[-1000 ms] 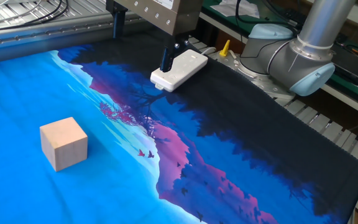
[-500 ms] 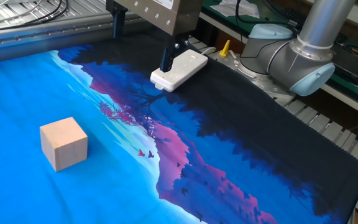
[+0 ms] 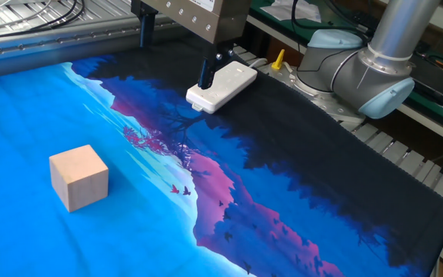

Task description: Approach and touch the side of the small block

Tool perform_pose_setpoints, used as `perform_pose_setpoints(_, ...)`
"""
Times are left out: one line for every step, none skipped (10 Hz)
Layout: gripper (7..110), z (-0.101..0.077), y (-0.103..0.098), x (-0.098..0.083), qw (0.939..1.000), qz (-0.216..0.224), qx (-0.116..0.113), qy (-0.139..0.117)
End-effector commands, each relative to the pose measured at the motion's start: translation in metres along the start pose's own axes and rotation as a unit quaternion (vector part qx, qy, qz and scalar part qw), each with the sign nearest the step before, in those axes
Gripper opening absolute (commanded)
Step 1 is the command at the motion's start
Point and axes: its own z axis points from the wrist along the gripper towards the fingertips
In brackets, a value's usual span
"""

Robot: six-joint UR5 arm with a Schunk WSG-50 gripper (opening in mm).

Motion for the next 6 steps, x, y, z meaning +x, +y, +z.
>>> perform_pose_setpoints(107,-0.0007,0.0221,0.0032,0.9992,0.001,-0.04,0.007)
perform_pose_setpoints(7,-0.0012,0.0206,0.0029,0.9993,0.002,-0.035,0.009)
perform_pose_setpoints(7,-0.0017,0.0207,0.0023,0.9993,0.003,-0.035,0.01)
perform_pose_setpoints(7,-0.0018,0.0203,0.0025,0.9993,0.003,-0.035,0.011)
perform_pose_setpoints(7,-0.0016,0.02,0.0021,0.9993,0.003,-0.035,0.011)
perform_pose_setpoints(7,-0.0018,0.0179,0.001,0.9995,0.0,-0.03,0.01)
